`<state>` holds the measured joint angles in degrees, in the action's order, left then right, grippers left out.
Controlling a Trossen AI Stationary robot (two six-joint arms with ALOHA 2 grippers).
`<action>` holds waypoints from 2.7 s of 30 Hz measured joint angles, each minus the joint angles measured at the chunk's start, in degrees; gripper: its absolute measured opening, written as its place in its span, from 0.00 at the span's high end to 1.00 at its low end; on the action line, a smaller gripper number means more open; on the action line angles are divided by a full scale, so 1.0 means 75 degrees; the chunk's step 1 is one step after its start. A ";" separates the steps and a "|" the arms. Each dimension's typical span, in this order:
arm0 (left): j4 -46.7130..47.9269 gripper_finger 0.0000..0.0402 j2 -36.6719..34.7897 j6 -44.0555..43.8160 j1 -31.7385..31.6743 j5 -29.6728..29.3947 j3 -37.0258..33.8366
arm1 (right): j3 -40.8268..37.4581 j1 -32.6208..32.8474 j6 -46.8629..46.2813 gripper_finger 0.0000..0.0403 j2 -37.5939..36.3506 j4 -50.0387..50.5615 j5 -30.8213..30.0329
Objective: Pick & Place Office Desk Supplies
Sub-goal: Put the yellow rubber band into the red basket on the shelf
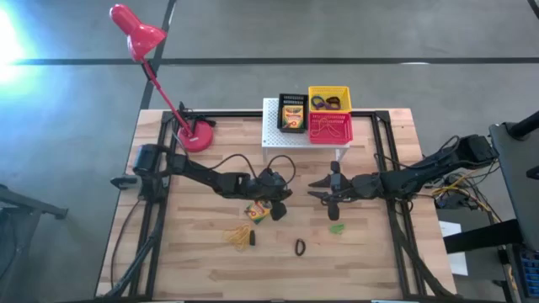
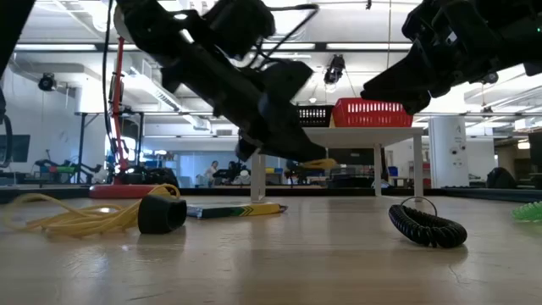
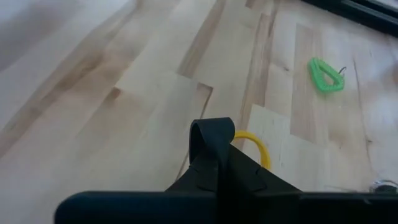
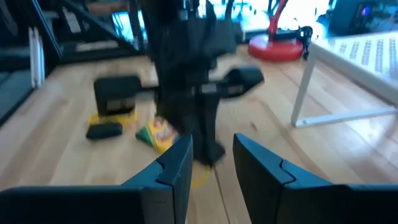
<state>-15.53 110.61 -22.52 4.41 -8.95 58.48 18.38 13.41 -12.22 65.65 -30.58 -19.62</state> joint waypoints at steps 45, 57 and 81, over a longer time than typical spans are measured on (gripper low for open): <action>0.0236 0.58 -0.0584 -0.0995 -0.0050 -0.0553 -0.0723 | 0.2030 -0.0724 -0.2002 0.68 0.4039 0.2653 0.0049; 0.0213 0.58 -0.0584 -0.1009 -0.0050 -0.0700 -0.0726 | 0.2174 -0.0583 -0.1999 0.97 0.2799 0.5271 0.1009; 0.0128 0.58 -0.0584 -0.0394 -0.0056 -0.1210 -0.0726 | 0.3101 -0.2947 0.2443 0.98 -0.1682 0.4595 -0.1316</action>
<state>-14.57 106.24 -25.47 3.99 -18.02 53.04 41.64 -8.70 6.10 53.03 3.89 -29.49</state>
